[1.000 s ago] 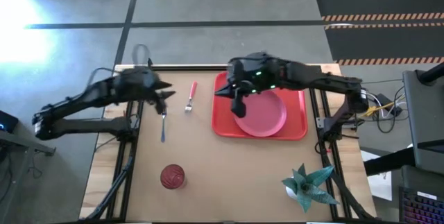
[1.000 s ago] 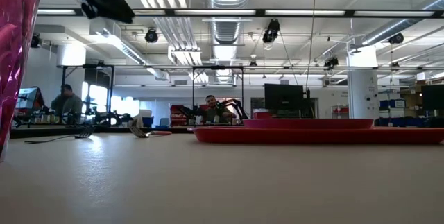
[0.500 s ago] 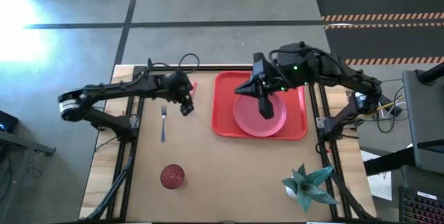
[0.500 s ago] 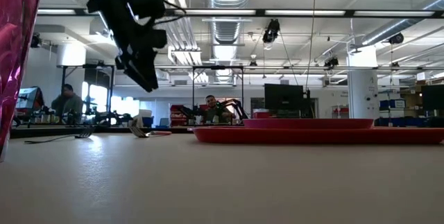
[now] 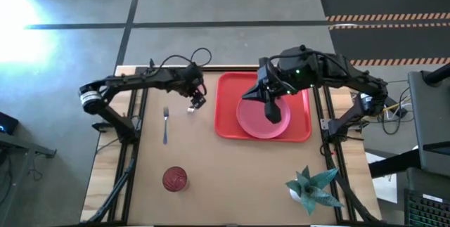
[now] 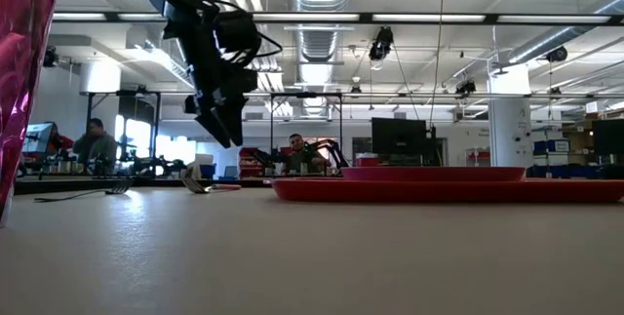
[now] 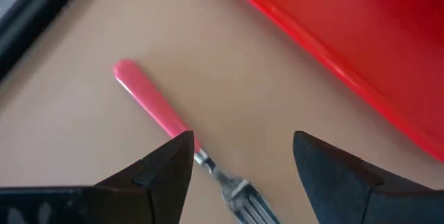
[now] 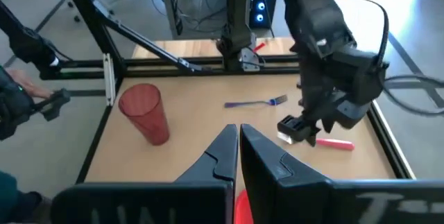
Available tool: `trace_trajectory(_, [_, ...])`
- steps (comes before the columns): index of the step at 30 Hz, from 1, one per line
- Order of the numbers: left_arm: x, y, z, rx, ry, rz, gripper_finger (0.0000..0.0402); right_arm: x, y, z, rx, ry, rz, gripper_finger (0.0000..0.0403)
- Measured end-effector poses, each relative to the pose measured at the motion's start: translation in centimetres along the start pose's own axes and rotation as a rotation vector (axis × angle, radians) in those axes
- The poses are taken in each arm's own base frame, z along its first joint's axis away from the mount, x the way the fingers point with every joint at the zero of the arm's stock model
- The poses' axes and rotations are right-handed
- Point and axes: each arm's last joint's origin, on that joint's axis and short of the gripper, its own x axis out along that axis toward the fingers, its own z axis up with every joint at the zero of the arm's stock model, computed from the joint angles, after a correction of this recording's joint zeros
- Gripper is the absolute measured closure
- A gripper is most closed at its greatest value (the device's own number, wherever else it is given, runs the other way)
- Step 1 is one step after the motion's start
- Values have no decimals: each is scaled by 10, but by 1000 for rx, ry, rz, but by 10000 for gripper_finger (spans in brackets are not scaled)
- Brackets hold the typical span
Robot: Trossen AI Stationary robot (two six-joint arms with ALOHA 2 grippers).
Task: Pick and place plate/cup/fork/spoon on tray
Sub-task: Put the blue fork on the red tray to the right of the pink plate
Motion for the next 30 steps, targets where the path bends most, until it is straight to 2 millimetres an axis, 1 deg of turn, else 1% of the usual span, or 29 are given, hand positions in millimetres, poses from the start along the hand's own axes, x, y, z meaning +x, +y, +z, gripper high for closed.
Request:
trace_trajectory(2, [-5, 3, 2, 0, 14, 9, 172, 0, 0, -1, 7, 5, 0, 394])
trace_trajectory(5, [-18, 10, -3, 1, 95, 26, 172, 0, 0, 0, 6, 5, 1, 394])
trace_trajectory(9, [-38, 18, -22, 2, 251, 62, 172, 0, 0, -1, -3, 8, 0, 394])
trace_trajectory(11, [-48, 21, -33, 5, 298, 92, 172, 0, 0, -1, -15, 8, 0, 394])
trace_trajectory(14, [-60, 25, -48, 2, 324, 127, 172, 0, 0, -1, -20, 8, 0, 394])
trace_trajectory(17, [-68, 30, -61, -14, 298, 138, 172, 0, 0, -1, -24, 8, 0, 394])
trace_trajectory(20, [-71, 34, -73, -29, 291, 143, 172, 0, 0, -1, -34, 8, 0, 394])
trace_trajectory(23, [-69, 37, -86, -41, 306, 147, 172, 0, 0, -1, -33, 9, 0, 394])
trace_trajectory(27, [-56, 38, -99, -61, 315, 134, 172, 0, 0, -1, -30, 7, -1, 394])
trace_trajectory(30, [-42, 36, -106, -86, 305, 74, 172, 0, 0, 1, -31, -7, -3, 394])
